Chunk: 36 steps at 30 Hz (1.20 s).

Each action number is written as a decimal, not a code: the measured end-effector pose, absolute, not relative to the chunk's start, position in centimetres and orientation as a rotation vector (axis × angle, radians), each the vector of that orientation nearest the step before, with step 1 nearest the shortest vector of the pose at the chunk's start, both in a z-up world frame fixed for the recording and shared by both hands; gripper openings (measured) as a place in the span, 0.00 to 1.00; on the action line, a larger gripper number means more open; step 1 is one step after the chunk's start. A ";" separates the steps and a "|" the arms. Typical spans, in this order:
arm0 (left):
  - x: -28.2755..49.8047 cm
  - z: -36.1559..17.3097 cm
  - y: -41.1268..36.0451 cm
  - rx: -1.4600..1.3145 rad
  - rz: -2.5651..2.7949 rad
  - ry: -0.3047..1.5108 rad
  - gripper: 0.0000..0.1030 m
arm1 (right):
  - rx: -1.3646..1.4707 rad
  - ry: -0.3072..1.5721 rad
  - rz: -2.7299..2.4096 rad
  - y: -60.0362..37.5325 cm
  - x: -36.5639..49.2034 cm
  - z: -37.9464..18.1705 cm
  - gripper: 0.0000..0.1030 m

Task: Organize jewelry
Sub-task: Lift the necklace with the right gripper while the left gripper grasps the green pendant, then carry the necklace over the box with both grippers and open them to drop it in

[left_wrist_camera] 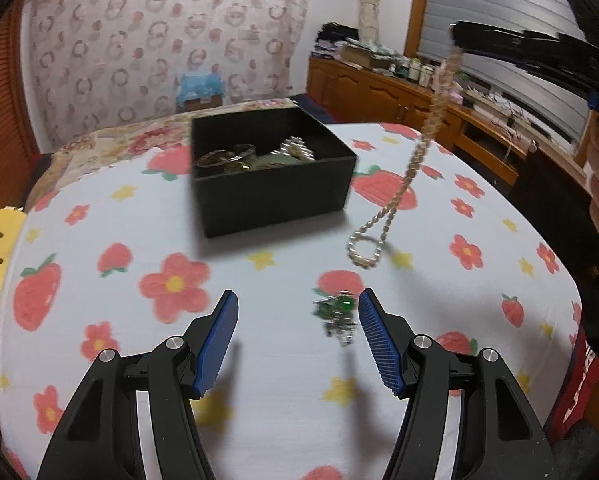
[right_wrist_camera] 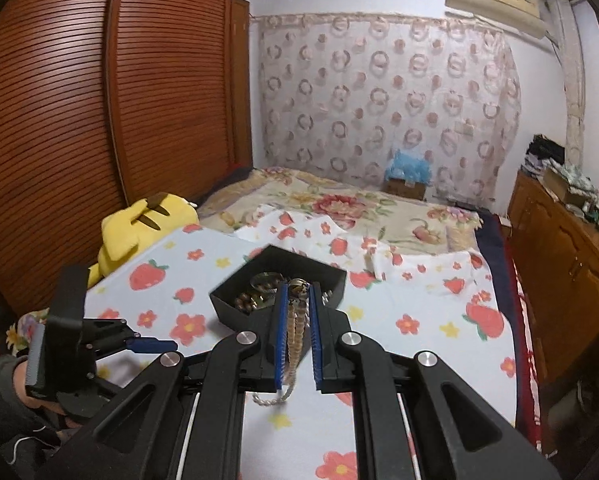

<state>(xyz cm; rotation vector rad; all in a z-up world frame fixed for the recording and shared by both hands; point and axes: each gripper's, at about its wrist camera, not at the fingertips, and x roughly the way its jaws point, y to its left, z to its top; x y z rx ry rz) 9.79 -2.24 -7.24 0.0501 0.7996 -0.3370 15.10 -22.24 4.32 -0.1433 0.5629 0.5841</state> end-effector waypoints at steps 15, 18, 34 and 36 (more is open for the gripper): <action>11.0 -9.2 -5.5 0.161 -0.340 0.858 0.33 | -0.126 0.598 0.574 -23.1 15.8 2.4 0.11; 11.0 -9.1 -5.3 0.153 -0.355 0.859 0.20 | -0.124 0.597 0.578 -23.1 15.8 2.4 0.12; 12.1 -5.8 -2.8 0.099 -0.301 0.778 0.15 | -0.149 0.494 0.624 -20.5 16.2 8.0 0.11; 12.5 -5.2 -2.5 0.095 -0.290 0.766 0.15 | -0.152 0.473 0.628 -20.0 16.3 9.2 0.11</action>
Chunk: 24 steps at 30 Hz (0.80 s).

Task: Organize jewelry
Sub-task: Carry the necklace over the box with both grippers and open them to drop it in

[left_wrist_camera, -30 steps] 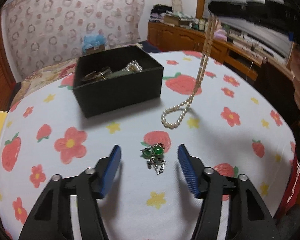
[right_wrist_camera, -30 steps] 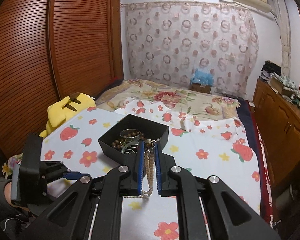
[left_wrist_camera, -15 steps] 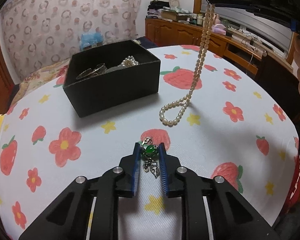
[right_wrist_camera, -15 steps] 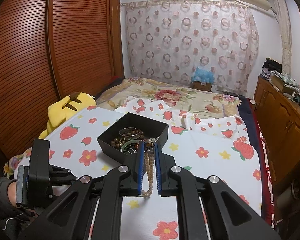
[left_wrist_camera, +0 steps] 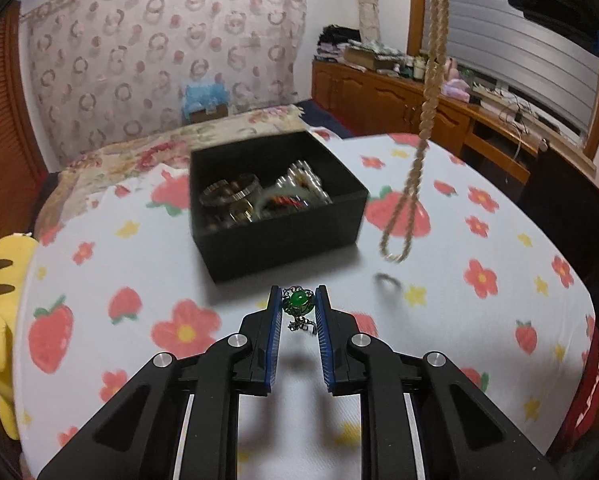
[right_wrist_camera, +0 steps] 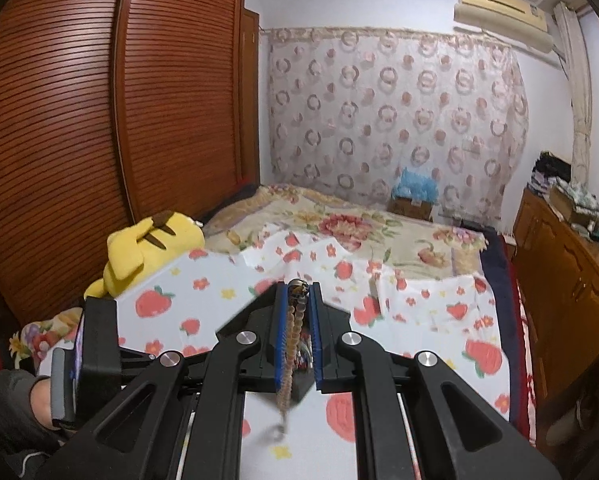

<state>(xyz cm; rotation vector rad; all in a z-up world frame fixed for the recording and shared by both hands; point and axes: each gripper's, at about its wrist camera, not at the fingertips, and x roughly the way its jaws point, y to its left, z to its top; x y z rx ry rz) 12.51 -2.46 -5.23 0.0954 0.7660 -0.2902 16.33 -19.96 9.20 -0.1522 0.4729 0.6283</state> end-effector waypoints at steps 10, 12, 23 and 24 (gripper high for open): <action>15.3 -3.4 -1.2 0.083 -0.234 0.728 0.15 | -0.162 0.397 0.604 -18.0 18.4 13.5 0.11; 15.8 -3.2 -1.0 0.082 -0.225 0.724 0.15 | -0.167 0.390 0.591 -17.7 19.0 13.8 0.11; 18.5 -2.8 -0.6 0.073 -0.213 0.712 0.15 | -0.146 0.524 0.612 -16.7 22.3 9.1 0.12; 18.5 -2.8 -0.6 0.071 -0.213 0.712 0.15 | -0.143 0.549 0.616 -16.6 22.6 8.2 0.12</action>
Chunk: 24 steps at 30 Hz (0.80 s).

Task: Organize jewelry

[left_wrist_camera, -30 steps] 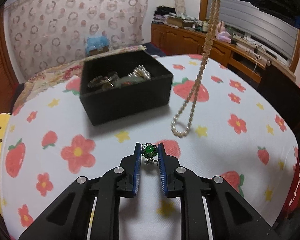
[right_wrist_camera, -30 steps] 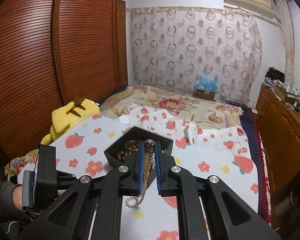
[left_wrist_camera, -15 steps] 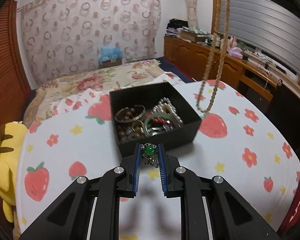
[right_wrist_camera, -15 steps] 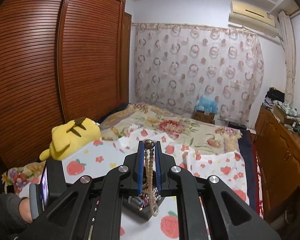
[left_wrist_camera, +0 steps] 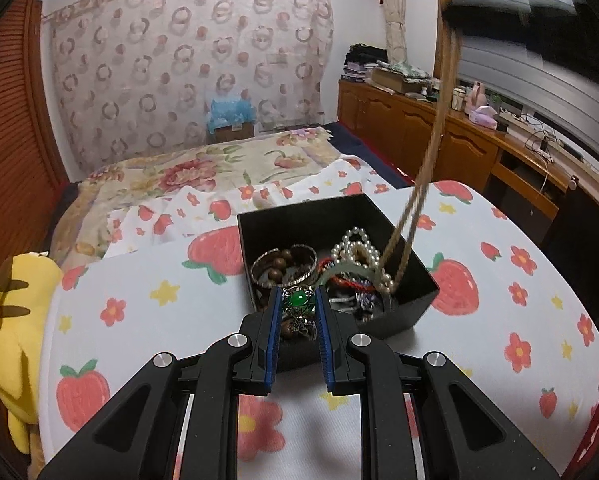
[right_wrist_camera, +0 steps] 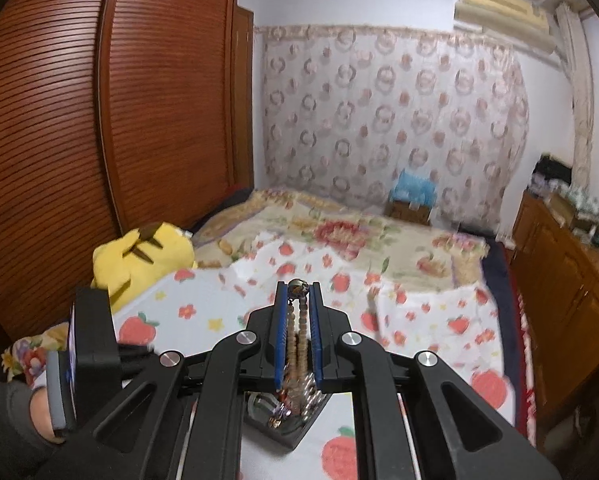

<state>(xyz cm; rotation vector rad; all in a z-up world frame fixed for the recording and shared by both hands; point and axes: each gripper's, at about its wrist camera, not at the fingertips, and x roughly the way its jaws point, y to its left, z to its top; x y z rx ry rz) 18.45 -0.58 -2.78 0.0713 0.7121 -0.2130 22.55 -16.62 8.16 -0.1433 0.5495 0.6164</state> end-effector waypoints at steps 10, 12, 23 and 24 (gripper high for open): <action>22.1 -3.0 -1.1 0.027 -0.189 0.724 0.15 | -0.115 0.646 0.627 -16.6 22.9 3.7 0.25; 22.4 -3.0 -1.1 0.016 -0.186 0.723 0.15 | -0.113 0.641 0.630 -16.8 22.6 3.6 0.32; 20.4 -2.1 -0.7 0.000 -0.145 0.668 0.60 | -0.074 0.649 0.606 -19.6 20.2 2.1 0.32; 20.0 -2.0 -0.7 0.005 -0.139 0.661 0.62 | -0.065 0.648 0.598 -19.9 19.8 1.9 0.32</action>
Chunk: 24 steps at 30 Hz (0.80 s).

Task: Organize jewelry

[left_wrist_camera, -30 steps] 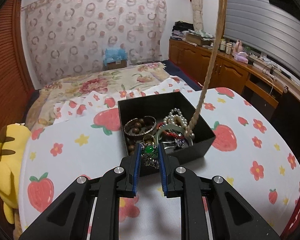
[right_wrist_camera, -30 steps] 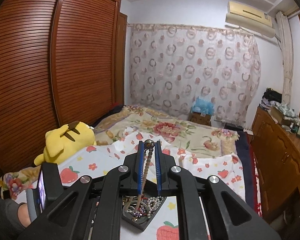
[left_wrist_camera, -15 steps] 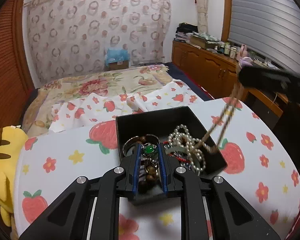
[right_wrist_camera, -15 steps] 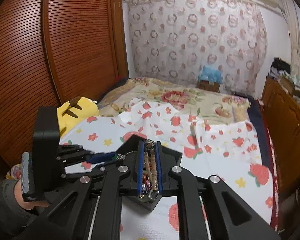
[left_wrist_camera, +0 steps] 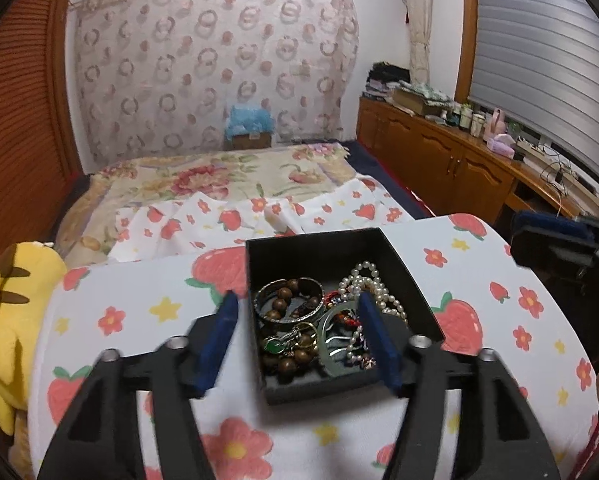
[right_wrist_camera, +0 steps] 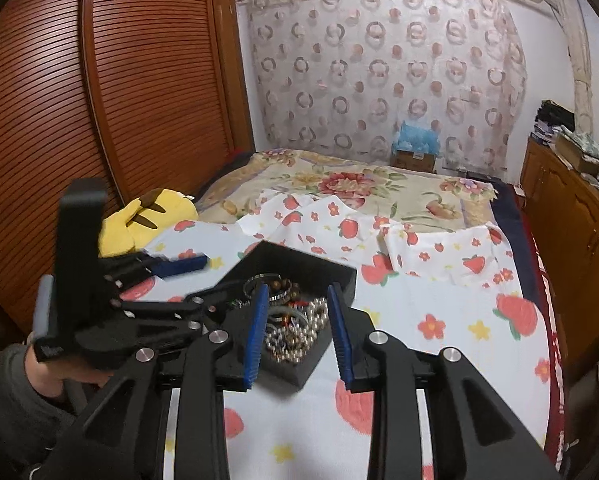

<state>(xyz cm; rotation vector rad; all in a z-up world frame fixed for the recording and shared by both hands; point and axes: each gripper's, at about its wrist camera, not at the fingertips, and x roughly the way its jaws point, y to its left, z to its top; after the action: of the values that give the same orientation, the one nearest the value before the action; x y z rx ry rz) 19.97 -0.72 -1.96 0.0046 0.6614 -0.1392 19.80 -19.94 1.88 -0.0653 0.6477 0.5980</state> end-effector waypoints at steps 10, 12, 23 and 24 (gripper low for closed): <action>15.0 -0.2 0.0 0.037 -0.073 0.596 0.93 | -0.019 0.609 0.518 -22.1 16.4 1.1 0.55; 13.7 0.1 0.3 0.026 -0.059 0.585 0.93 | -0.025 0.596 0.486 -22.4 15.7 1.1 0.66; 7.9 0.1 1.6 -0.015 0.023 0.572 0.93 | -0.008 0.511 0.385 -23.6 10.2 0.8 0.95; 7.5 0.0 1.6 -0.019 0.023 0.573 0.93 | -0.005 0.508 0.382 -23.7 9.8 0.7 0.95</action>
<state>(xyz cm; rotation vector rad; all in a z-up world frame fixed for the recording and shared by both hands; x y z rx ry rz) 7.47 1.61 0.02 -0.0186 0.5730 0.0231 9.81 -23.66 0.74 -0.0054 0.5085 0.3822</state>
